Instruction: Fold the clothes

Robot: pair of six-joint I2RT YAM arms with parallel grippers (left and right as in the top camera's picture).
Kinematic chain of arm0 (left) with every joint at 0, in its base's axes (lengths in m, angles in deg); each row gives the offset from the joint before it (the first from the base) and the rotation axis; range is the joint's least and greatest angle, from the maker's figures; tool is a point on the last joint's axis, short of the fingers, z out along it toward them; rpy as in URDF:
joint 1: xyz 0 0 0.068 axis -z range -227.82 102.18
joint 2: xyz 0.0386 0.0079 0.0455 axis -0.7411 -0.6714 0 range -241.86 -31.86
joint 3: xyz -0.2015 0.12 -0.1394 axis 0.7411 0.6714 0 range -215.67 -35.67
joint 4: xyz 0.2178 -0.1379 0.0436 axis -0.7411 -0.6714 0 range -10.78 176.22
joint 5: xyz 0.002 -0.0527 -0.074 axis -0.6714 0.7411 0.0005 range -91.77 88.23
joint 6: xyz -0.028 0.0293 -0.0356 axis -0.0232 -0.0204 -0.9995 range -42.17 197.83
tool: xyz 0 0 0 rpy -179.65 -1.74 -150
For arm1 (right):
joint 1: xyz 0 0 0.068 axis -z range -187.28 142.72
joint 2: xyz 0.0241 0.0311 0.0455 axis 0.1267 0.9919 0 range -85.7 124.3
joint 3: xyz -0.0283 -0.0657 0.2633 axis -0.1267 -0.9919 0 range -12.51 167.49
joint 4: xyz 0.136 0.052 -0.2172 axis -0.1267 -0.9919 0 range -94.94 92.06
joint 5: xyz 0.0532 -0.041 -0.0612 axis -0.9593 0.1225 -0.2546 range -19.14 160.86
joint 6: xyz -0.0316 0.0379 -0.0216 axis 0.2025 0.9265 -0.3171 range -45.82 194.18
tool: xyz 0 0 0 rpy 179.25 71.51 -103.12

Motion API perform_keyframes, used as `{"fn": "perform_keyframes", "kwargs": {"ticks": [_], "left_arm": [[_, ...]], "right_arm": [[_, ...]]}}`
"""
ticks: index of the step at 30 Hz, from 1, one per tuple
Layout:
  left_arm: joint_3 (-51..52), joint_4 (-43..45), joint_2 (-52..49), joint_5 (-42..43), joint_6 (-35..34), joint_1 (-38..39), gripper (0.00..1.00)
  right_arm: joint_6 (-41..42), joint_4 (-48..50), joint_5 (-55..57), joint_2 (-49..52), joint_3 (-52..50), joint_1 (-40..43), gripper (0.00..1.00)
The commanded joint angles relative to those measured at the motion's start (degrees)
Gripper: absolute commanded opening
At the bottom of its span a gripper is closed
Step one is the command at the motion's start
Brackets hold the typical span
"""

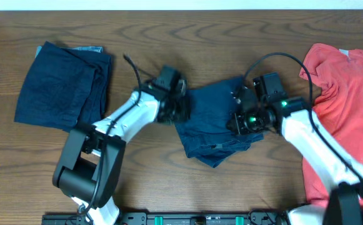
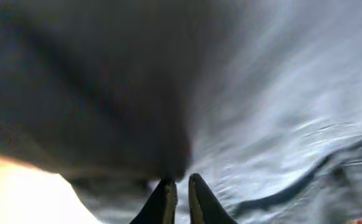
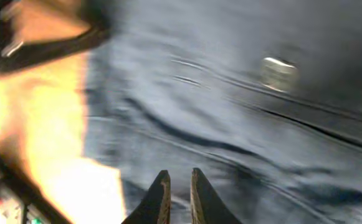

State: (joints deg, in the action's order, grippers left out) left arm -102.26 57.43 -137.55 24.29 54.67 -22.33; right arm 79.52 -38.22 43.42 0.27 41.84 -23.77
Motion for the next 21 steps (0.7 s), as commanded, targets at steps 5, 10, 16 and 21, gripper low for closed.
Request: {"fn": "perform_keyframes", "kwargs": {"ticks": [5, 10, 16, 21], "left_arm": [[-9.49, -9.77, 1.2, 0.28, 6.67, -0.37, 0.26], [-9.53, -16.28, 3.13, 0.31, 6.67, -1.66, 0.38], [-9.51, -23.89, 4.0, 0.31, 7.58, -4.48, 0.54], [-9.25, -28.11, 3.89, 0.33, 8.41, -4.7, 0.79]], "right_arm": [[-2.19, 5.29, -2.78, 1.29, -0.09, -7.23, 0.15], [-0.31, 7.04, -2.8, 8.2, -0.09, -9.75, 0.15], [1.55, 1.05, 1.27, 17.33, -0.09, -10.56, 0.09], [6.62, -1.33, 8.68, 19.56, 0.0, -9.31, 0.06]]}}
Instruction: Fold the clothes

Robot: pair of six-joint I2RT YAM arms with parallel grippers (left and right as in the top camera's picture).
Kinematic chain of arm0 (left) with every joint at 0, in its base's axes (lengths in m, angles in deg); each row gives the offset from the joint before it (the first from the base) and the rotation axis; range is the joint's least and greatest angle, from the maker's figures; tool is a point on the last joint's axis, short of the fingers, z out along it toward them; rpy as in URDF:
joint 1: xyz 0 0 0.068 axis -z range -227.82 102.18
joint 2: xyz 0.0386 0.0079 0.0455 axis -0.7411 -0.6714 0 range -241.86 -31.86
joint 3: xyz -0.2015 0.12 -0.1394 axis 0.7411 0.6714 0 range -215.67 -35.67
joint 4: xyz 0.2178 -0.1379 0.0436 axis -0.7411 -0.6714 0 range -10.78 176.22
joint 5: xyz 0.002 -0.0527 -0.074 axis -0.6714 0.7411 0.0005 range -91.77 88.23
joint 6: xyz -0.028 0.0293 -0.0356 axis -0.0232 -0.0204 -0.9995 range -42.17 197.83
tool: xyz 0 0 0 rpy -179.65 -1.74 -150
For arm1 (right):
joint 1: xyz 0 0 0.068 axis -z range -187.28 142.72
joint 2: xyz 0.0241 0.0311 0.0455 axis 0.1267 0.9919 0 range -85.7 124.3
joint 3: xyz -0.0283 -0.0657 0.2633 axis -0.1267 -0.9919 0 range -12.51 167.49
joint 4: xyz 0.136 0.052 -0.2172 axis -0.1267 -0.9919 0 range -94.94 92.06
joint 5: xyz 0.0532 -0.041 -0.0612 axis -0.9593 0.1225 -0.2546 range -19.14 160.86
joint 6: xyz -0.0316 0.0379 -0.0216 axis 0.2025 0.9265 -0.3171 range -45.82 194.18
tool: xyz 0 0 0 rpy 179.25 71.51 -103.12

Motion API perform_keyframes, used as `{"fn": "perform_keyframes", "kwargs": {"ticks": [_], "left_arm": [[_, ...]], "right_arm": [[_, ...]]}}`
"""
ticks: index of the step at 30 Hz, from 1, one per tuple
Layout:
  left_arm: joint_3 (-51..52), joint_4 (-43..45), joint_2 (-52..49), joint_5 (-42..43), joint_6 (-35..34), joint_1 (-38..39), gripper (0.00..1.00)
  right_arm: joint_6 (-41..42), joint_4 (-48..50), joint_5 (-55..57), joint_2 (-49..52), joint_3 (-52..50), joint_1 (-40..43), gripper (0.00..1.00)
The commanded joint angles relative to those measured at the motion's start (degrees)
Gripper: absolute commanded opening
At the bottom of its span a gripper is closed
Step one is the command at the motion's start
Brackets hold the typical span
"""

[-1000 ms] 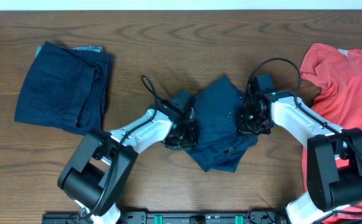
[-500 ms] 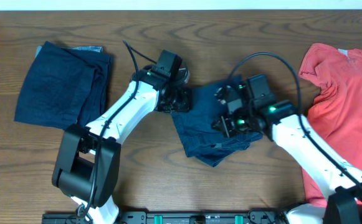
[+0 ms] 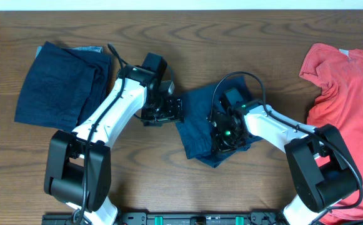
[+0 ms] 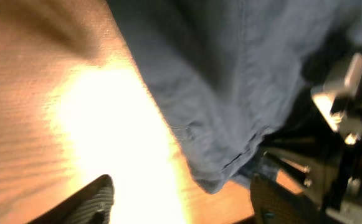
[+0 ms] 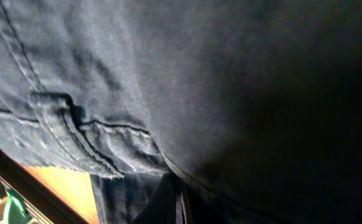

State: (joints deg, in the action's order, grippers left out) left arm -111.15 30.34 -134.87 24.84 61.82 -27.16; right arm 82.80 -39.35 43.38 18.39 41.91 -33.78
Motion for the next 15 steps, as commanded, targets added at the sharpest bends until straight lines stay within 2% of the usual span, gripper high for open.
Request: {"fn": "perform_keyframes", "kwargs": {"ticks": [1, 6, 11, 15], "left_arm": [[-0.02, -1.11, 1.2, -0.2, 1.44, 0.33, 0.82], [3.63, 0.57, 1.2, 0.33, 1.38, 0.63, 0.92], [9.29, 5.99, 1.16, 7.1, 1.4, 0.63, 0.96], [13.4, 12.5, 1.16, 12.72, 0.63, 0.63, 0.96]], "right_arm": [[3.3, -0.15, 8.61, 1.01, 0.09, 0.9, 0.06], [0.09, -0.17, 6.19, -5.29, 1.66, 1.16, 0.08], [0.17, 0.42, 6.56, -14.99, 2.6, 1.81, 0.08], [4.96, 0.85, 13.03, -18.95, 2.58, 3.23, 0.08]]}}
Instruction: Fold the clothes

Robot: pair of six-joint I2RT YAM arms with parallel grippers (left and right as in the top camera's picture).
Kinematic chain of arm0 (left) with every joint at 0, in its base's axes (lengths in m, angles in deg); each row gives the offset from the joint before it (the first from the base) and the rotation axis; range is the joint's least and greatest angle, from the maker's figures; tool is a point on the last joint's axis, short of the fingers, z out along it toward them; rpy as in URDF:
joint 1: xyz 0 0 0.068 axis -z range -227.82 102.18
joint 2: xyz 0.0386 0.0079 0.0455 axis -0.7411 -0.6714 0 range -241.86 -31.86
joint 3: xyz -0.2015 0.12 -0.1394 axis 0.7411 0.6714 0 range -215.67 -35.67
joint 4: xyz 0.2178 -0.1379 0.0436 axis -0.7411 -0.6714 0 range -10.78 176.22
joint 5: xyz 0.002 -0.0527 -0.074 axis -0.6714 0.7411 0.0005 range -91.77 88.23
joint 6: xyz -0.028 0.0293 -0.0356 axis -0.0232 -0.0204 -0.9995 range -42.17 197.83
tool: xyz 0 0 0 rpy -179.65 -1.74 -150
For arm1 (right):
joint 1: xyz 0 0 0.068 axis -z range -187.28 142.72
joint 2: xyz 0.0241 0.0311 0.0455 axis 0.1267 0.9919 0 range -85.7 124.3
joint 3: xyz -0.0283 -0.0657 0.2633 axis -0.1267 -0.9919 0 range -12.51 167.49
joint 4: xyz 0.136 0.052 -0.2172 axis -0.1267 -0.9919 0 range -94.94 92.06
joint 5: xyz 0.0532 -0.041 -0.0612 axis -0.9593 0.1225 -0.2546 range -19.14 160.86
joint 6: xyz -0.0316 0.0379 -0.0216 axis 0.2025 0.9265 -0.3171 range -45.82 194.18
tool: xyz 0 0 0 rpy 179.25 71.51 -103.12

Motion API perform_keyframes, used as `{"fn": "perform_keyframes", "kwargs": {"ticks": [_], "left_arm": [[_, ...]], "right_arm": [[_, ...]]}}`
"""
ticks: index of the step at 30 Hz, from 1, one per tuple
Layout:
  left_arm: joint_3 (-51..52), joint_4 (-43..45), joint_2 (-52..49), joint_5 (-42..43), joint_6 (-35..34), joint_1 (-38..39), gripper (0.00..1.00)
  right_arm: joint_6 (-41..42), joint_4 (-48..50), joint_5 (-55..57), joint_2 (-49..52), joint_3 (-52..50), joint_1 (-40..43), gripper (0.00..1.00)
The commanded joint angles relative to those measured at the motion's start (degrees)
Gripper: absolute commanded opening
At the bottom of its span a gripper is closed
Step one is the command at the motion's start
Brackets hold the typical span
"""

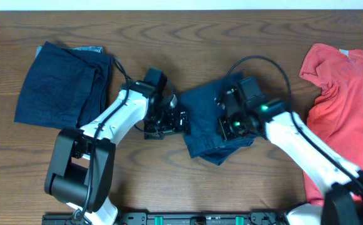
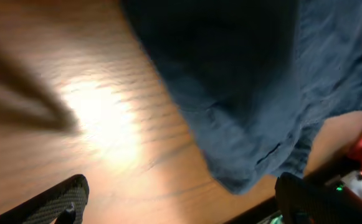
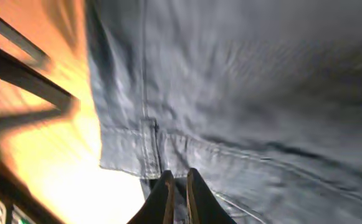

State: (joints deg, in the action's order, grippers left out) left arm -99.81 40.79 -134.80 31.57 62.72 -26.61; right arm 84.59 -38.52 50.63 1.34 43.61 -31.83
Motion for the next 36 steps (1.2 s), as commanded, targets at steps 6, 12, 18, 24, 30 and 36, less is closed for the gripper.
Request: {"fn": "perform_keyframes", "kwargs": {"ticks": [6, 12, 18, 24, 30, 36], "left_arm": [[4.68, 7.67, 1.09, 6.73, -2.75, 0.09, 0.98], [4.68, 11.93, 0.96, 5.44, -2.78, 0.09, 1.0], [4.7, 16.28, -0.92, 4.59, -6.91, 0.39, 0.98], [4.7, 21.07, -6.56, 4.61, -15.82, 3.1, 0.98], [4.68, 27.69, -13.03, 8.5, -27.26, 6.73, 0.98], [4.68, 31.63, -15.08, 8.74, -32.15, 9.99, 0.62]], "right_arm": [[8.85, 1.51, 16.46, 0.55, -0.04, 4.74, 0.08], [11.78, 2.64, 16.76, 8.85, -0.44, 8.57, 0.05], [12.28, 4.28, 13.97, 16.31, -0.44, 9.01, 0.04], [12.26, 5.25, 11.8, 18.08, -0.44, 9.01, 0.03], [12.15, 5.4, 11.3, 18.08, -0.44, 9.01, 0.03], [11.61, 5.42, 9.77, 18.08, -0.44, 8.72, 0.03]]}}
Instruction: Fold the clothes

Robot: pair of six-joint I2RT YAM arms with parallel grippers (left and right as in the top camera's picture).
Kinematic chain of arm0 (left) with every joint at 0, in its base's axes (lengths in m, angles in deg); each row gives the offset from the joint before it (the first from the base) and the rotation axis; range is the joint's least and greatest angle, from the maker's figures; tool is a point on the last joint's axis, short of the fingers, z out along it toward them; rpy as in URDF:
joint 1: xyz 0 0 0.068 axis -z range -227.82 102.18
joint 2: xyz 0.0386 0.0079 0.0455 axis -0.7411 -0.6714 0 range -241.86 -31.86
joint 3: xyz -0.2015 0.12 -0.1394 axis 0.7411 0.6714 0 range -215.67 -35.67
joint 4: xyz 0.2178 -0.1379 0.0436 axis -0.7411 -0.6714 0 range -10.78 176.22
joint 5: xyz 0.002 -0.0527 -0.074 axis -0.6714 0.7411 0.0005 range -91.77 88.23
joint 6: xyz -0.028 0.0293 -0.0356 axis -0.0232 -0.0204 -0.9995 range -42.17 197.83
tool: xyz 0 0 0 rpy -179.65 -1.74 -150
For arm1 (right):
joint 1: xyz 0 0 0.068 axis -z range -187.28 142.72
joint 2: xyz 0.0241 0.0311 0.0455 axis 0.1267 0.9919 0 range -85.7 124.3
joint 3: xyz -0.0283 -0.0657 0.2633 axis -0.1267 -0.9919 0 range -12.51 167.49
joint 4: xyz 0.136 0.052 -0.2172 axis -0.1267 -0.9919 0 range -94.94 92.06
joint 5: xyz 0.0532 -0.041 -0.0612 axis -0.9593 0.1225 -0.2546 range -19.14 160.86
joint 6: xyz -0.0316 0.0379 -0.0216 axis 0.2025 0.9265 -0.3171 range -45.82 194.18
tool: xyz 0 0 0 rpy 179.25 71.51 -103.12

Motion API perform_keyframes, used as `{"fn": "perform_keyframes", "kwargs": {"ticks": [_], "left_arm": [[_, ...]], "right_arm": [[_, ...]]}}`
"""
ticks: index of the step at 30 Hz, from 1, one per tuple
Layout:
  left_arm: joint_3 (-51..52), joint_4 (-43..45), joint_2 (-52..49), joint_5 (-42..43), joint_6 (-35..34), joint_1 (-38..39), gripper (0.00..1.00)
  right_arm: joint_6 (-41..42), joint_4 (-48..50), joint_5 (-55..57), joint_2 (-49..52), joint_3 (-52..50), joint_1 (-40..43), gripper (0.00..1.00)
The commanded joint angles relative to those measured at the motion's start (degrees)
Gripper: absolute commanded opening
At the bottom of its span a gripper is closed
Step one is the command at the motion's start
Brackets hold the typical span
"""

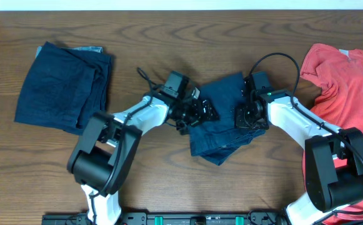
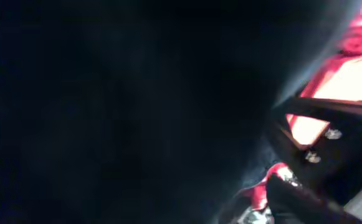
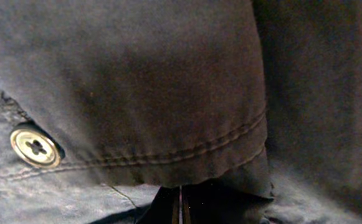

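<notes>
Dark blue shorts (image 1: 223, 128) lie crumpled and partly folded at the table's middle. My left gripper (image 1: 200, 114) is at their left edge; the left wrist view is almost wholly dark cloth (image 2: 106, 93), so its jaws cannot be made out. My right gripper (image 1: 245, 119) is on the shorts' right edge. It is shut, its tips (image 3: 179, 198) tucked under a stitched fold, near a metal button (image 3: 36, 147). No cloth shows between the fingers.
A folded dark blue garment (image 1: 62, 84) lies at the far left. A red shirt (image 1: 350, 94) lies spread at the right edge. The wooden table (image 1: 169, 181) shows in front and behind.
My left gripper has moved right, from bare wood beside the shorts onto their left edge, and cloth now fills its view. The right gripper, still shut, has moved right to the shorts' right edge.
Both grippers were shut at the shorts' left and right sides. Then the left stood open on bare wood left of them while the right, shut, was at their lower middle. The shorts have shifted a little and both grippers are again on their edges.
</notes>
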State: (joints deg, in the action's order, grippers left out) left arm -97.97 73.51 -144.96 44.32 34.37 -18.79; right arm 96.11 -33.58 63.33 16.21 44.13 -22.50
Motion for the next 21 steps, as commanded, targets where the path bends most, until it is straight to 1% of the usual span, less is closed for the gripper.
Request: {"fn": "perform_keyframes", "kwargs": {"ticks": [1, 2, 3, 6, 9, 11, 14, 16, 19, 21], "left_arm": [[2.84, -1.11, -4.9, -4.63, -3.76, 2.36, 0.46], [2.84, -1.11, -4.9, -4.79, -3.74, 2.38, 0.34], [2.84, -1.11, -4.9, -4.79, -3.08, 2.36, 0.25], [2.84, -1.38, -4.79, -4.7, 0.74, 1.92, 0.07], [2.82, -4.52, -3.87, -4.72, 6.45, 0.5, 0.06], [2.45, -8.5, -2.19, -4.61, 10.99, -1.31, 0.06], [0.17, -18.93, 2.91, -3.61, 20.55, -6.51, 0.06], [-1.79, -25.0, 7.41, -3.08, 25.03, -10.99, 0.06], [-4.2, -29.64, 14.49, -2.97, 27.87, -17.88, 0.06], [-5.18, -29.53, 20.15, -2.97, 27.85, -23.45, 0.06]], "right_arm": [[0.09, 0.48, -3.54, 3.21, -0.96, -0.61, 0.02], [0.09, 0.48, -3.89, 3.19, -0.96, -0.59, 0.02], [0.07, 0.31, -3.93, 3.15, -0.92, -0.59, 0.02], [-1.09, -1.03, -4.52, 2.03, -0.72, -0.46, 0.02], [-2.89, -4.22, -4.96, -1.53, 0.11, 0.42, 0.02], [-4.33, -6.82, -4.98, -5.25, 0.94, 1.4, 0.02], [-5.75, -10.01, -5.07, -12.63, 1.9, 2.95, 0.03], [-5.79, -10.54, -5.16, -17.84, 1.92, 3.67, 0.05], [-6.38, -10.43, -5.11, -23.85, 1.92, 3.91, 0.08], [-6.34, -10.25, -5.14, -27.08, 1.92, 3.91, 0.09]]}}
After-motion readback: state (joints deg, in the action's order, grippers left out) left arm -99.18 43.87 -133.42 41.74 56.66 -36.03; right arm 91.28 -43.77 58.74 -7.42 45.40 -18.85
